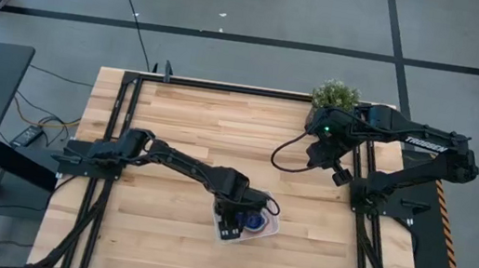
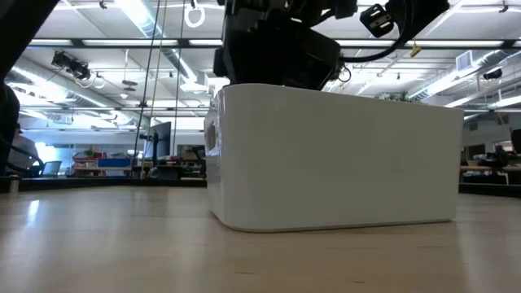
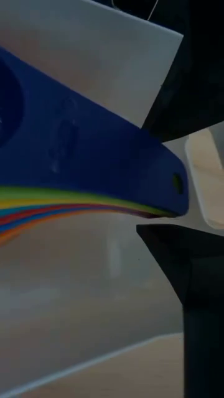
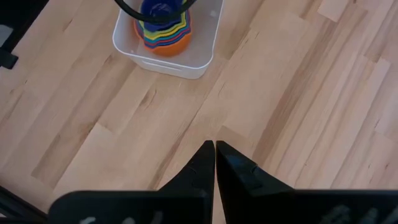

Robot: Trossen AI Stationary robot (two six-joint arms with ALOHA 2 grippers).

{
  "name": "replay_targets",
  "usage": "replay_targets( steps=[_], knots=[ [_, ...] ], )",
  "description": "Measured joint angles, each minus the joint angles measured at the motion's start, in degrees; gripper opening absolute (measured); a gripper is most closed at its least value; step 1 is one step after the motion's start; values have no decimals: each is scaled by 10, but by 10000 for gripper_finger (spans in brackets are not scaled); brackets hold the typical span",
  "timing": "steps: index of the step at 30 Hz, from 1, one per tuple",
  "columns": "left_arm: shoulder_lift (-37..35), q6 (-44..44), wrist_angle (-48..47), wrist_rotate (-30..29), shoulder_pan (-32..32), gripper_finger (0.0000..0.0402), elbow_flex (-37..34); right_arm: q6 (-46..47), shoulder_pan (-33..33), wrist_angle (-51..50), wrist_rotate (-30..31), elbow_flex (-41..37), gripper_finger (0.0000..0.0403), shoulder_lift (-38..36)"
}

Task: Nest measuring cups in basket
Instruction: Put the nested measuring cups into the white bin, then move the white bin to the bottom left corner of the table

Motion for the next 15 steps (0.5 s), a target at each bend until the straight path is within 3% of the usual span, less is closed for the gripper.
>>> replay_targets(
  steps=[8, 15],
  knots=[
    [-4, 0, -13, 39, 7, 228, 0, -4, 0, 0, 0, 0, 22, 0],
    [-48, 0, -40, 44, 8, 228, 0, -14, 0, -3, 0, 0, 22, 0]
  ],
)
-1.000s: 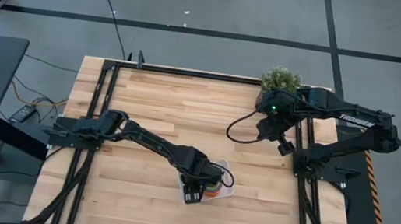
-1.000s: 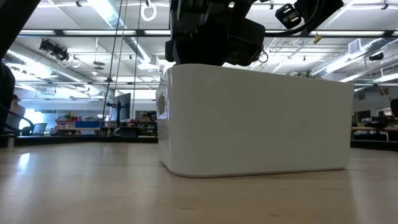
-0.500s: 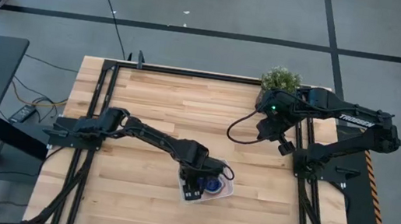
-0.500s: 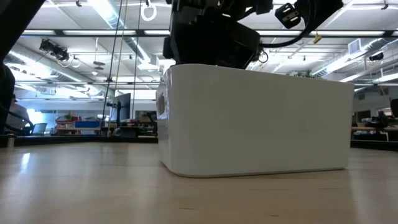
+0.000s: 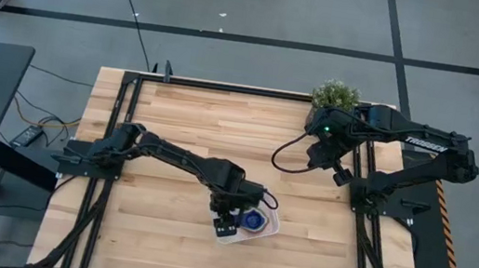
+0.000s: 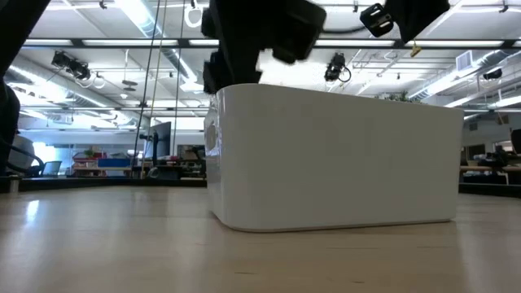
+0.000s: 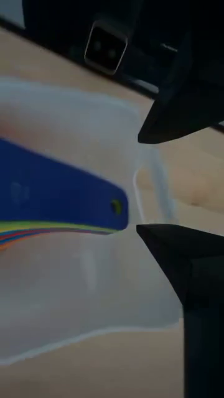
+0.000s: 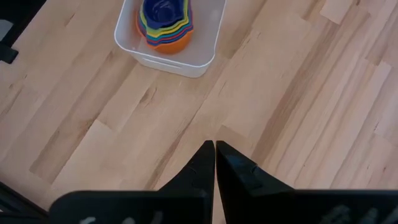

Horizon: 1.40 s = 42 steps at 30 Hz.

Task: Nest measuring cups in basket
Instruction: Move the white bin to the bottom left corner of the table

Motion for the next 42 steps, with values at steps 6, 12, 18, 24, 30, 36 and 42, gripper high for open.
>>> replay_targets(
  steps=[6, 12, 18, 24, 30, 36, 42],
  knots=[
    [-53, -15, -29, -51, 2, 223, 0, 71, 0, 10, 0, 0, 22, 0],
    [-71, -6, -131, -120, -11, 185, 0, 132, 0, 30, -2, -9, 22, 0],
    [-76, 36, -166, -169, -31, 122, 0, 200, 6, 75, -33, -97, 22, 1],
    [-88, 58, -200, -185, -45, 60, -1, 276, 39, 172, -43, -197, 22, 2],
    [-138, 52, -210, -211, -46, 19, 0, 344, 74, 305, -27, -278, 22, 1],
    [-202, 14, -216, -234, -46, 4, 0, 407, 106, 365, 9, -326, 22, 6],
    [-224, 0, -243, -251, -49, 6, 0, 448, 139, 422, 12, -341, 22, 60]
  ],
)
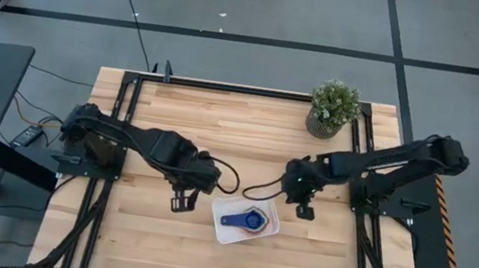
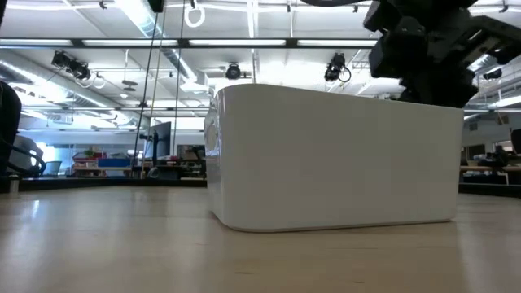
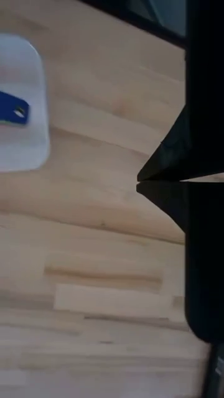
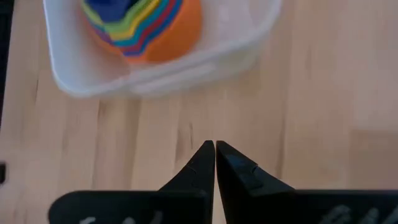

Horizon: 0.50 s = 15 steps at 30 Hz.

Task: Nest measuring cups in basket
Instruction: Move the white bin to the bottom left corner of the table

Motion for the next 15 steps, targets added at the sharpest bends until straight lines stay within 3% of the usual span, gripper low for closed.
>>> replay_targets(
  steps=[3, 15],
  knots=[
    [1, -3, -26, -7, -4, 6, 0, 2, 16, 41, -7, 15, 22, 51],
    [-31, -21, -22, -18, -25, 6, 0, -33, 47, 33, -41, 166, 22, 249]
  ],
)
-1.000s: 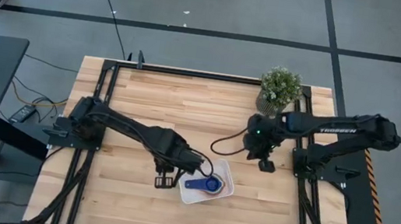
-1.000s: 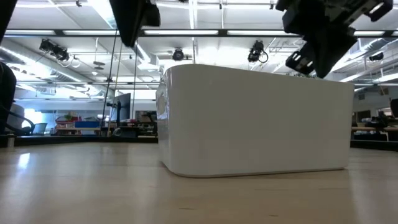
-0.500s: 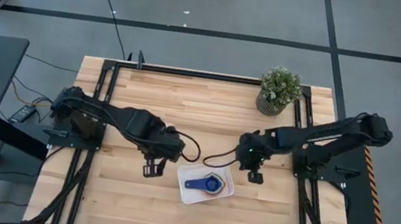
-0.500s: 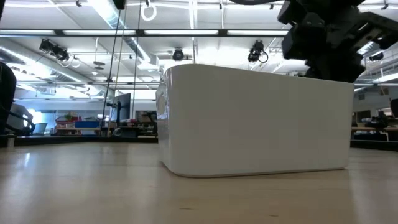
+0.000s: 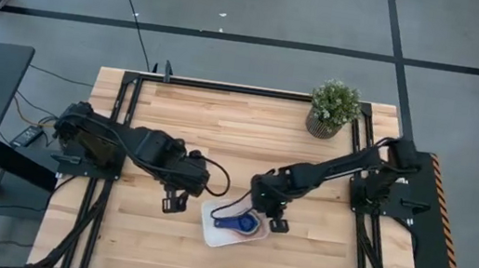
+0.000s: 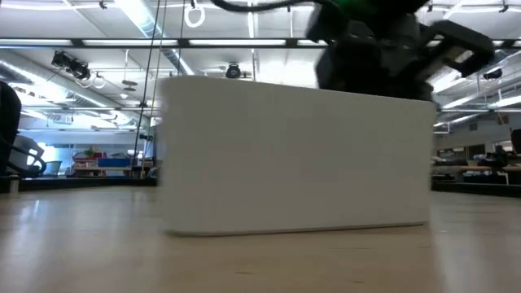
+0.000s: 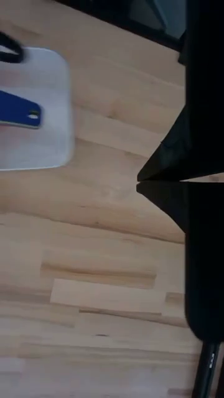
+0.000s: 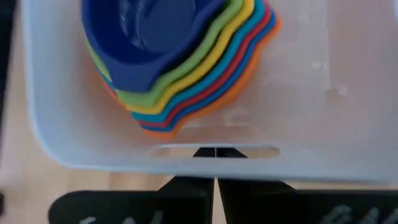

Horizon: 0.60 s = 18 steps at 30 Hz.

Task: Nest measuring cups in basket
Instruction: Move the white bin to the bottom left corner of the table

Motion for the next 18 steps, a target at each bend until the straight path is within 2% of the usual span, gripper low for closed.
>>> replay_targets(
  steps=[18],
  knots=[
    [-106, -15, -1, -32, -21, 4, 0, -44, 15, -1, -7, 301, 22, 208]
  ],
)
